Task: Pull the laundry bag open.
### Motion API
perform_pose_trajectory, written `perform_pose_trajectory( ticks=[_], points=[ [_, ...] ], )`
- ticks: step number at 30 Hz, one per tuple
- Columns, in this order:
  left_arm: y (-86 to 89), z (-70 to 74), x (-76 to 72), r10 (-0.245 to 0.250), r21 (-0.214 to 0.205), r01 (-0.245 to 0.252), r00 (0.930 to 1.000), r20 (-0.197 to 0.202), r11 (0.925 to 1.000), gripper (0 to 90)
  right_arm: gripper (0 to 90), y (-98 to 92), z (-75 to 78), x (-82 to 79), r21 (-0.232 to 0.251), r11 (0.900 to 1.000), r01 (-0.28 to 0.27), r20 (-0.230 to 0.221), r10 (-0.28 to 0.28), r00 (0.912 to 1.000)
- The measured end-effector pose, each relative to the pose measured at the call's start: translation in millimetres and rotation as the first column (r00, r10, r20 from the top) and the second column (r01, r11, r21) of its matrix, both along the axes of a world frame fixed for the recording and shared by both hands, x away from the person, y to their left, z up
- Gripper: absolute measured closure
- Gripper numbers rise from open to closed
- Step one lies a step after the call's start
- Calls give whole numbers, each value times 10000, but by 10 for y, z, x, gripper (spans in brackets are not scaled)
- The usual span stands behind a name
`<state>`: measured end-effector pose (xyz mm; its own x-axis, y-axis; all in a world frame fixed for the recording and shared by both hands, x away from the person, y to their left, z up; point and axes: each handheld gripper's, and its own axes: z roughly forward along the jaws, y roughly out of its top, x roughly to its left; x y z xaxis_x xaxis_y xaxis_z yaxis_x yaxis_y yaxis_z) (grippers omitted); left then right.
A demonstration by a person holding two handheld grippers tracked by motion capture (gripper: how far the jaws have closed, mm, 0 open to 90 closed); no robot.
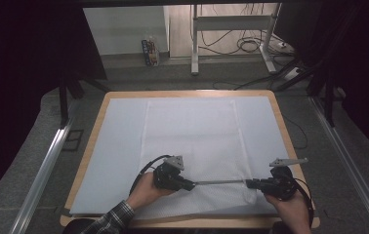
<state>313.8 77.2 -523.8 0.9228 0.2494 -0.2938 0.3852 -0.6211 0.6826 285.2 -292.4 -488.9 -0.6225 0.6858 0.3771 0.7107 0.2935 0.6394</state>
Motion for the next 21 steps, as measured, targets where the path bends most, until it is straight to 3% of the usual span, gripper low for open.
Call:
perform_pose_trajectory(
  ticks=[21],
  points=[
    [230,7,-28,419,24,-419,9991,-116,9991,869,860,-26,10,-6,-70,9999,96,70,-96,9999]
  ],
)
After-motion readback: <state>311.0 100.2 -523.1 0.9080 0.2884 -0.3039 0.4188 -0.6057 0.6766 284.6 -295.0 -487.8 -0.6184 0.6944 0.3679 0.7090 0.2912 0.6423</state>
